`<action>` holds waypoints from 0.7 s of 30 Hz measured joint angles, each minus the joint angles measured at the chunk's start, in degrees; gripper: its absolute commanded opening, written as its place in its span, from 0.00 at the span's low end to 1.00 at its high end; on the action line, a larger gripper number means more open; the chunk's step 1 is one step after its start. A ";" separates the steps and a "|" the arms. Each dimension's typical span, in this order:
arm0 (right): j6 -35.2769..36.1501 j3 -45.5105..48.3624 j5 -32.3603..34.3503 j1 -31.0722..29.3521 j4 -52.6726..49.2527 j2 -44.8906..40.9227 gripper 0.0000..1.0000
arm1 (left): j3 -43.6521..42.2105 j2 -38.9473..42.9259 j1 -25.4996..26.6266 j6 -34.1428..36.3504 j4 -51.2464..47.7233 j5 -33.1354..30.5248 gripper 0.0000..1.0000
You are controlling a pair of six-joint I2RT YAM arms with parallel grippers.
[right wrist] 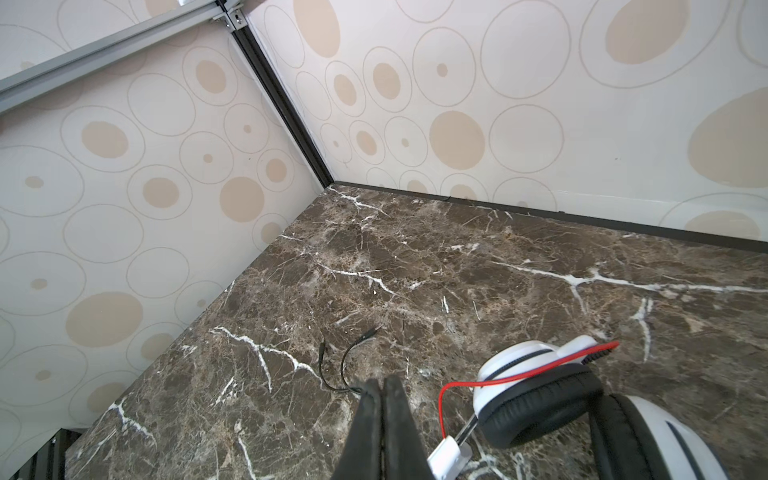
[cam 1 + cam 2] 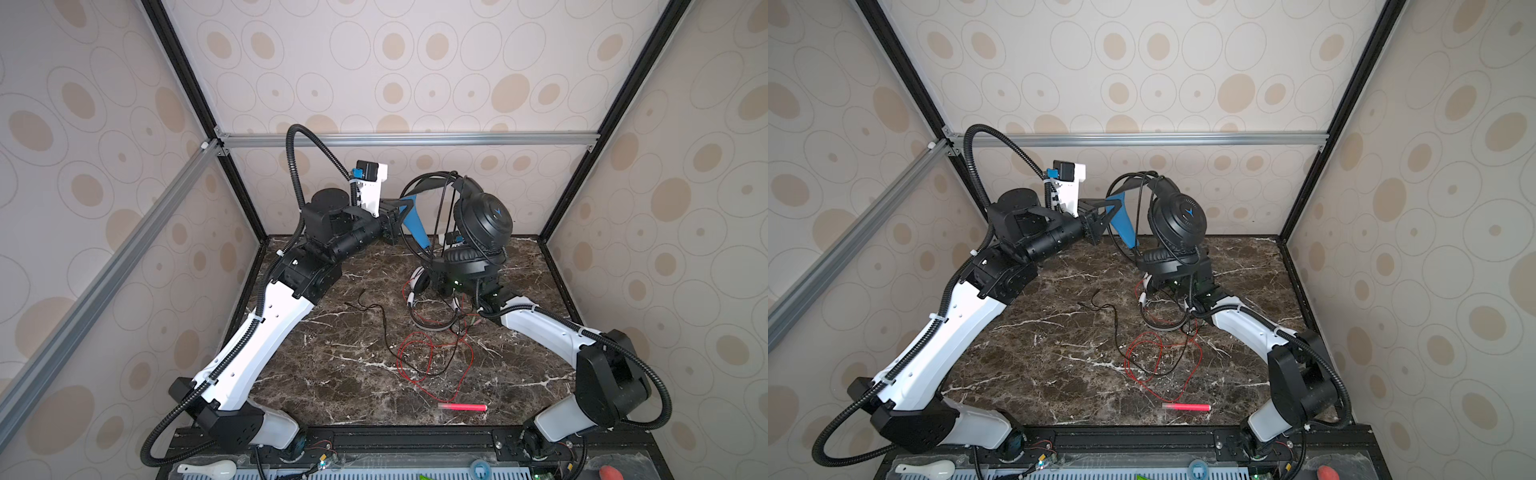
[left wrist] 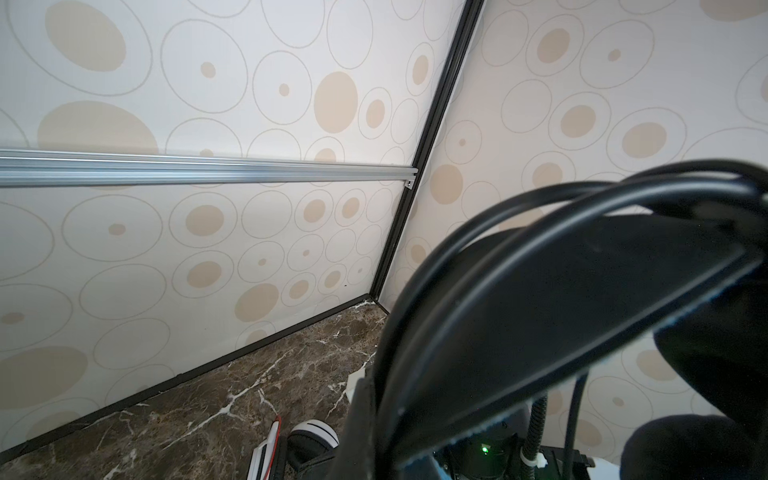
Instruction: Wrap the headphones
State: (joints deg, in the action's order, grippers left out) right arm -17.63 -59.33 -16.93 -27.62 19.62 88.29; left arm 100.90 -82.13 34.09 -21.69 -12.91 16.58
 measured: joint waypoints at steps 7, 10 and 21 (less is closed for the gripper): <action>-0.55 2.56 -0.87 -0.33 2.80 -0.13 0.06 | 2.34 -2.64 -0.04 -1.20 -0.15 -1.88 0.00; -0.20 3.93 -0.57 -1.01 2.27 -1.01 0.06 | 2.40 -3.39 -0.24 -2.16 -0.09 -2.99 0.00; 0.50 7.19 -0.94 -2.05 -1.53 -3.54 0.16 | 3.37 -4.00 -0.35 -5.33 5.84 -3.48 0.00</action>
State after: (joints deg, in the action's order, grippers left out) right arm -17.12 -52.14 -17.87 -29.67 18.09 84.75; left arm 104.27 -86.13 33.74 -27.03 -7.07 13.10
